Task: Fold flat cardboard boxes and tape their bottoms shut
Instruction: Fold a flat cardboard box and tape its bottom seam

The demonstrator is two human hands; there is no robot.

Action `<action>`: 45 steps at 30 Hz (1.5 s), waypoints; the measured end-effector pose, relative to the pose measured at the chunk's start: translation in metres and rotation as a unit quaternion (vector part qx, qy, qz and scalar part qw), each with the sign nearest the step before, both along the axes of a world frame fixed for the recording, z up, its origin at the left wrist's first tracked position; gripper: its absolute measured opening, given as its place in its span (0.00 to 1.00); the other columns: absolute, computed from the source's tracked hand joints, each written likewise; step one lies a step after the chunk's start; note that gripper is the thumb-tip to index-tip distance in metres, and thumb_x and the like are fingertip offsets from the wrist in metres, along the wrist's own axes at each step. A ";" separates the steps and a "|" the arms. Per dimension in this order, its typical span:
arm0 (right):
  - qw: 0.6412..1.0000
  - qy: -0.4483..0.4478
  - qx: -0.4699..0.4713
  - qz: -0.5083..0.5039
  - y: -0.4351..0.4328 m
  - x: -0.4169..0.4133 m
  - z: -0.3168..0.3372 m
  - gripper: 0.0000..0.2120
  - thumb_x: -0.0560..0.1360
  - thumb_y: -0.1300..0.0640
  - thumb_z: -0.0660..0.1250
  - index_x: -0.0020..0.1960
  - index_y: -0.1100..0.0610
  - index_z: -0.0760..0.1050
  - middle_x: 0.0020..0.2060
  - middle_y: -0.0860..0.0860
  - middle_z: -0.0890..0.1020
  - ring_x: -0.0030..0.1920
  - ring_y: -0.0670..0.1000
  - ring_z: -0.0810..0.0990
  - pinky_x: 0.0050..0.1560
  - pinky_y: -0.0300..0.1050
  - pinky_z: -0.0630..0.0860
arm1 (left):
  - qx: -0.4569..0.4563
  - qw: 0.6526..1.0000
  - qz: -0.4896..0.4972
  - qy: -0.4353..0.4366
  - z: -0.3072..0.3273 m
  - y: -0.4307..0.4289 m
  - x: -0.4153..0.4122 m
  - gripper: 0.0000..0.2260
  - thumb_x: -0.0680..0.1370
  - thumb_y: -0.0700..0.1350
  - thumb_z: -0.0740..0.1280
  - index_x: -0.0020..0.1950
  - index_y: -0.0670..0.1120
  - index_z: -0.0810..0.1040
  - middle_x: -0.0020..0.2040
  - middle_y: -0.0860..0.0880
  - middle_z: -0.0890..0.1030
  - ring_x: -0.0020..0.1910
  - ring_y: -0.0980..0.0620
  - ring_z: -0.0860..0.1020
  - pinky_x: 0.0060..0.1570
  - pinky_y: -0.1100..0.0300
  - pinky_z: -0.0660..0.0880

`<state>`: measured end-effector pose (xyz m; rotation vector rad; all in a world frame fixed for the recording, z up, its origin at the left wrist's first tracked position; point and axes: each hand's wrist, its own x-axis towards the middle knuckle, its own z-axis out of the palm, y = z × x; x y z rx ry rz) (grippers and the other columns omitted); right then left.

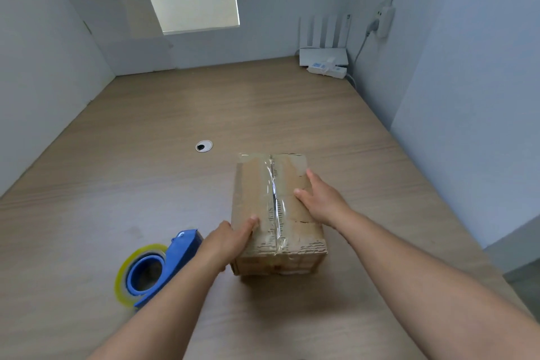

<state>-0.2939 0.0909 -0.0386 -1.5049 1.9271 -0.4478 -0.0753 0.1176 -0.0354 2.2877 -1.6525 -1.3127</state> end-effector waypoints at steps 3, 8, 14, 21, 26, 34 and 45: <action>0.998 0.054 0.027 -0.023 -0.006 0.020 -0.003 0.43 0.74 0.31 0.56 0.78 0.52 0.44 0.71 0.58 0.67 0.69 0.59 0.68 0.65 0.52 0.67 | -0.013 0.998 0.009 0.063 -0.006 0.017 0.000 0.33 0.72 0.67 0.63 0.70 0.50 0.60 0.57 0.49 0.76 0.49 0.47 0.80 0.40 0.55 0.80; 0.997 0.077 0.024 -0.015 -0.002 0.038 -0.004 0.50 0.69 0.29 0.62 0.78 0.51 0.40 0.72 0.58 0.63 0.70 0.60 0.64 0.66 0.53 0.64 | -0.089 0.990 0.040 0.104 -0.010 0.036 0.001 0.34 0.72 0.62 0.69 0.72 0.52 0.60 0.57 0.51 0.77 0.50 0.48 0.79 0.40 0.57 0.77; 0.997 0.047 0.035 0.057 0.038 0.028 -0.001 0.52 0.66 0.30 0.67 0.77 0.44 0.38 0.77 0.54 0.41 0.76 0.59 0.52 0.72 0.53 0.56 | -0.142 0.979 0.062 0.133 -0.012 0.042 -0.002 0.28 0.74 0.58 0.69 0.70 0.51 0.63 0.57 0.52 0.76 0.54 0.50 0.77 0.54 0.50 0.77; 0.996 0.005 0.056 0.062 0.068 0.020 -0.011 0.59 0.58 0.31 0.74 0.75 0.37 0.37 0.75 0.53 0.32 0.76 0.57 0.52 0.73 0.50 0.56 | -0.167 0.981 0.023 0.098 -0.010 0.043 -0.003 0.30 0.74 0.61 0.67 0.71 0.51 0.64 0.53 0.55 0.75 0.52 0.51 0.77 0.51 0.54 0.77; 0.994 -0.048 0.033 0.095 0.041 0.008 -0.004 0.58 0.61 0.39 0.77 0.77 0.41 0.41 0.76 0.52 0.35 0.77 0.52 0.45 0.73 0.43 0.50 | -0.197 0.980 0.012 0.025 -0.009 0.039 -0.005 0.33 0.70 0.66 0.67 0.69 0.52 0.64 0.59 0.53 0.77 0.55 0.49 0.78 0.51 0.49 0.78; 0.993 -0.070 0.023 0.087 0.042 0.007 -0.016 0.56 0.61 0.37 0.76 0.77 0.40 0.42 0.77 0.52 0.43 0.77 0.50 0.49 0.70 0.40 0.50 | -0.320 0.939 0.108 0.063 -0.015 0.041 0.055 0.25 0.78 0.57 0.62 0.69 0.44 0.70 0.64 0.44 0.75 0.61 0.48 0.73 0.57 0.54 0.70; 0.993 -0.057 0.017 0.102 0.039 0.006 -0.013 0.56 0.62 0.38 0.76 0.78 0.43 0.44 0.77 0.49 0.48 0.76 0.49 0.52 0.73 0.44 0.52 | -0.073 0.969 0.104 -0.211 -0.041 0.032 0.097 0.30 0.72 0.60 0.68 0.62 0.39 0.66 0.49 0.45 0.80 0.43 0.44 0.77 0.39 0.56 0.71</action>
